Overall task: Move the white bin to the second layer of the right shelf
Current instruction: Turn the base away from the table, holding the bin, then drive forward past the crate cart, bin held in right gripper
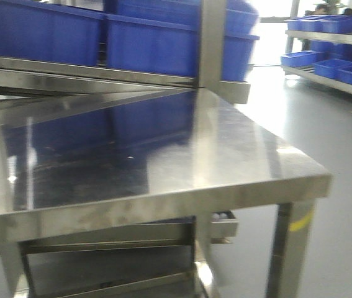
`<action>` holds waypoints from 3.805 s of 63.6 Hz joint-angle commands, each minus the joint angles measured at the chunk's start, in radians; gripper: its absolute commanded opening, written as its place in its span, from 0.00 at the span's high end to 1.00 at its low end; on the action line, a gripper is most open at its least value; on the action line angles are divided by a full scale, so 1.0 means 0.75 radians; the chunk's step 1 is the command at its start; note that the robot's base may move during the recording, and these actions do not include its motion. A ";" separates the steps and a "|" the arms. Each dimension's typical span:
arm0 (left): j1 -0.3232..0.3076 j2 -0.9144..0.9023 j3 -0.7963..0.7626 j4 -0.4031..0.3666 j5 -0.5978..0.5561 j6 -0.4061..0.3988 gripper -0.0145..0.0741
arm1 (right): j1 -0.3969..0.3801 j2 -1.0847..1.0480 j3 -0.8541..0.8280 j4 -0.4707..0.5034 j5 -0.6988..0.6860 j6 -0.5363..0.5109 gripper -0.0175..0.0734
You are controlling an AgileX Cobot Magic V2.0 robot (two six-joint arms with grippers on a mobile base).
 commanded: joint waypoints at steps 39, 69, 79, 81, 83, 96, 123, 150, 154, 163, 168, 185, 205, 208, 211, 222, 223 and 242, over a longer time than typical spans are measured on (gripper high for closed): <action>-0.004 -0.018 0.044 -0.007 -0.116 -0.010 0.74 | -0.007 0.002 -0.039 -0.007 -0.143 -0.006 0.75; -0.004 -0.018 0.044 -0.007 -0.116 -0.010 0.74 | -0.007 0.002 -0.039 -0.007 -0.143 -0.006 0.75; -0.004 -0.018 0.044 -0.007 -0.116 -0.010 0.74 | -0.007 0.002 -0.039 -0.007 -0.143 -0.006 0.75; -0.004 -0.018 0.044 -0.007 -0.116 -0.010 0.74 | -0.007 0.002 -0.039 -0.007 -0.143 -0.006 0.75; -0.004 -0.018 0.044 -0.007 -0.116 -0.010 0.74 | -0.007 0.002 -0.039 -0.007 -0.143 -0.006 0.75; -0.004 -0.018 0.044 -0.007 -0.116 -0.010 0.74 | -0.007 0.002 -0.039 -0.007 -0.143 -0.006 0.75; -0.004 -0.018 0.044 -0.007 -0.116 -0.010 0.74 | -0.007 0.002 -0.039 -0.007 -0.143 -0.006 0.75; -0.004 -0.018 0.044 -0.007 -0.116 -0.010 0.74 | -0.007 0.002 -0.039 -0.007 -0.143 -0.006 0.75; -0.004 -0.018 0.044 -0.007 -0.116 -0.010 0.74 | -0.007 0.002 -0.039 -0.007 -0.143 -0.006 0.75; -0.004 -0.018 0.044 -0.007 -0.116 -0.010 0.74 | -0.007 0.002 -0.039 -0.007 -0.143 -0.006 0.75; -0.004 -0.018 0.044 -0.007 -0.116 -0.010 0.74 | -0.007 0.002 -0.039 -0.007 -0.143 -0.006 0.75; -0.004 -0.018 0.044 -0.007 -0.116 -0.010 0.74 | -0.007 0.002 -0.039 -0.007 -0.143 -0.006 0.75; -0.004 -0.018 0.044 -0.007 -0.116 -0.010 0.74 | -0.007 0.002 -0.039 -0.007 -0.143 -0.006 0.75; -0.004 -0.018 0.044 -0.007 -0.116 -0.010 0.74 | -0.007 0.002 -0.039 -0.007 -0.143 -0.006 0.75; -0.004 -0.018 0.044 -0.007 -0.116 -0.010 0.74 | -0.007 0.002 -0.039 -0.007 -0.143 -0.006 0.75; -0.004 -0.018 0.044 -0.007 -0.116 -0.010 0.74 | -0.007 0.002 -0.039 -0.007 -0.143 -0.006 0.75; -0.004 -0.018 0.044 -0.007 -0.116 -0.010 0.74 | -0.007 0.002 -0.039 -0.007 -0.143 -0.006 0.75; -0.004 -0.018 0.044 -0.007 -0.116 -0.010 0.74 | -0.007 0.002 -0.039 -0.007 -0.143 -0.006 0.75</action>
